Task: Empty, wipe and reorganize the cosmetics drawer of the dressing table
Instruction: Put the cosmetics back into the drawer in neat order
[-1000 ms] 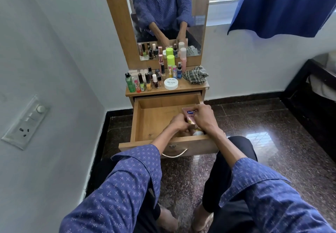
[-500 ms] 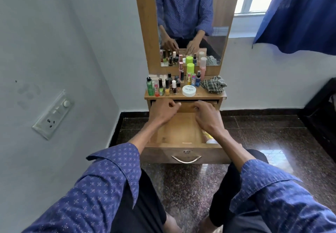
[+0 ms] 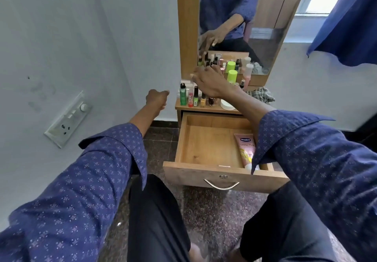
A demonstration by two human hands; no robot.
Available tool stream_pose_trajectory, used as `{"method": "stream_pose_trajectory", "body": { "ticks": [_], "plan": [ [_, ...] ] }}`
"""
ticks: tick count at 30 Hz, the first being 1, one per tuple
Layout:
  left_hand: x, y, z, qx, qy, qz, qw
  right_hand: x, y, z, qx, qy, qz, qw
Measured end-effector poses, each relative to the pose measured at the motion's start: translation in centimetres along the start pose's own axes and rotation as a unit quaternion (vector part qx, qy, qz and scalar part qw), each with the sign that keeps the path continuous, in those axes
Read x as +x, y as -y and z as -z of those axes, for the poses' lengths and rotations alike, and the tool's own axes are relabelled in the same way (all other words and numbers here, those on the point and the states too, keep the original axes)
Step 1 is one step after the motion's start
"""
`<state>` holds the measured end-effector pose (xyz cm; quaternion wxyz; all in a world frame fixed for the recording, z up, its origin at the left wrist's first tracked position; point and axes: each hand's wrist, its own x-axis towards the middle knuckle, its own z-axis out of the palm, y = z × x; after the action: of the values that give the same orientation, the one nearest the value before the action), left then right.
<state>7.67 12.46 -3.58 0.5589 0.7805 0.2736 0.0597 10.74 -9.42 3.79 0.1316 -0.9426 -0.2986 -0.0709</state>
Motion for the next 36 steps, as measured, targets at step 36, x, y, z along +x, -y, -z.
{"method": "stream_pose_trajectory", "body": {
  "ticks": [36],
  "plan": [
    [0.6, 4.2, 3.2, -0.230, -0.170, 0.120, 0.951, -5.4, 5.8, -3.5, 0.103, -0.273, 0.070, 0.954]
  ]
}}
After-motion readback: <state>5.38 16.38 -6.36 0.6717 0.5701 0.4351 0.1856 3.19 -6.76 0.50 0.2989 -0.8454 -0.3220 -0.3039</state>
